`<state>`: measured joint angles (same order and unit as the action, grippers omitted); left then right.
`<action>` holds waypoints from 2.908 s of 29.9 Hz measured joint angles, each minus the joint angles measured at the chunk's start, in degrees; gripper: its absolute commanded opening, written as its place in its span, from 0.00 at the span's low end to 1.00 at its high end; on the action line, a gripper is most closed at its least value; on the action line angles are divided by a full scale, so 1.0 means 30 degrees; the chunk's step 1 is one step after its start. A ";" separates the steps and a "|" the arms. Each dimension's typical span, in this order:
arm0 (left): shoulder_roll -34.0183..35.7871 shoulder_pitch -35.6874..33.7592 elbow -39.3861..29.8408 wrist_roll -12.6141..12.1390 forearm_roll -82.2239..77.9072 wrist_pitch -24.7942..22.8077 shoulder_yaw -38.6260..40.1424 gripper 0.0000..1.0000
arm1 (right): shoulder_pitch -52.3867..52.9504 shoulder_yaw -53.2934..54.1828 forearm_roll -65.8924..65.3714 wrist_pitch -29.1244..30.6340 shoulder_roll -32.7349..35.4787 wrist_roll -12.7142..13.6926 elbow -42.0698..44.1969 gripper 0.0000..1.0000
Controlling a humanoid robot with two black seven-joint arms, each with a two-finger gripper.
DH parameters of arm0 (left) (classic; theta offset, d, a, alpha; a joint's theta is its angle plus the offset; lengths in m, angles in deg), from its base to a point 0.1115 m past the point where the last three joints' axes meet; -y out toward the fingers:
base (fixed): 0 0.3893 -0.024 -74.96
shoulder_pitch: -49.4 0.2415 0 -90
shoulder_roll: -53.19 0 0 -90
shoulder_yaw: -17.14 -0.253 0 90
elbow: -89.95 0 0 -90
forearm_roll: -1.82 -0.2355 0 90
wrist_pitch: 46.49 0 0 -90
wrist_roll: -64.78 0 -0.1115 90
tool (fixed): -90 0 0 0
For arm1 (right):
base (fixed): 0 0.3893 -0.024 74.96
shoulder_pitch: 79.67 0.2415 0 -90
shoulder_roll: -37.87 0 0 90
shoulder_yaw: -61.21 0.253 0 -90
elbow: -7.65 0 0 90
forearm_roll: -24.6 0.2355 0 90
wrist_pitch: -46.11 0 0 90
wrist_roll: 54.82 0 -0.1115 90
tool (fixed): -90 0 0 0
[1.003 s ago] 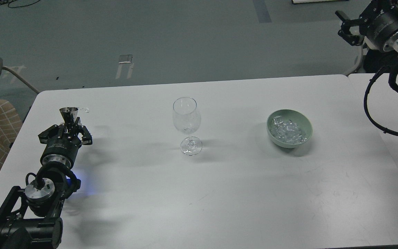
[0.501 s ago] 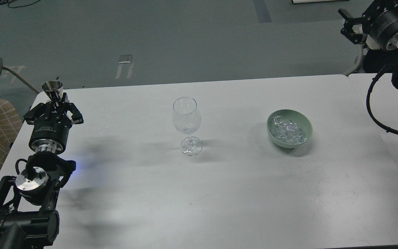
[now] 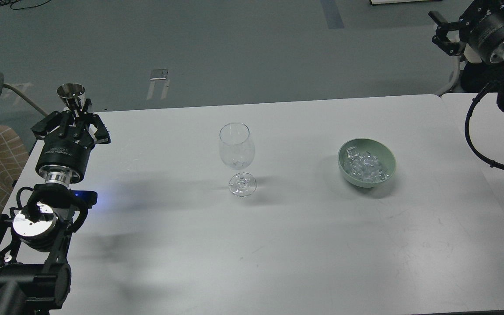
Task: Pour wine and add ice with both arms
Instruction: 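Lift the jigger upright with the left gripper, then carry the jigger with the left gripper to beside the wine glass, then tilt the jigger over the wine glass rim with the left gripper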
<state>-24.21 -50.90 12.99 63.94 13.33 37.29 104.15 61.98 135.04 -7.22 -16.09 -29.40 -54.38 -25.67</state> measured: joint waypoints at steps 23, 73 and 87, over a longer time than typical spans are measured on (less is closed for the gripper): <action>-0.0381 -0.1623 -0.2383 -0.1098 -0.0562 0.1876 -0.4461 0.00 | -0.0345 0.0044 0.0000 0.0044 -0.0183 -0.0033 0.0000 1.00; -0.1126 -0.1776 -0.2144 -0.1265 -0.5798 0.1720 -0.7093 0.00 | -0.0314 0.0090 0.0000 0.0022 -0.0104 -0.0030 -0.0095 1.00; -0.0579 -0.1667 -0.2076 -0.1218 -0.7163 0.0676 -0.7121 0.00 | -0.0258 0.0112 0.0000 -0.0006 -0.0025 -0.0030 -0.0060 1.00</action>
<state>-25.94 -55.90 6.77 60.28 -8.16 39.31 82.79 61.21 135.38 -7.22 -16.11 -29.47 -54.47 -25.85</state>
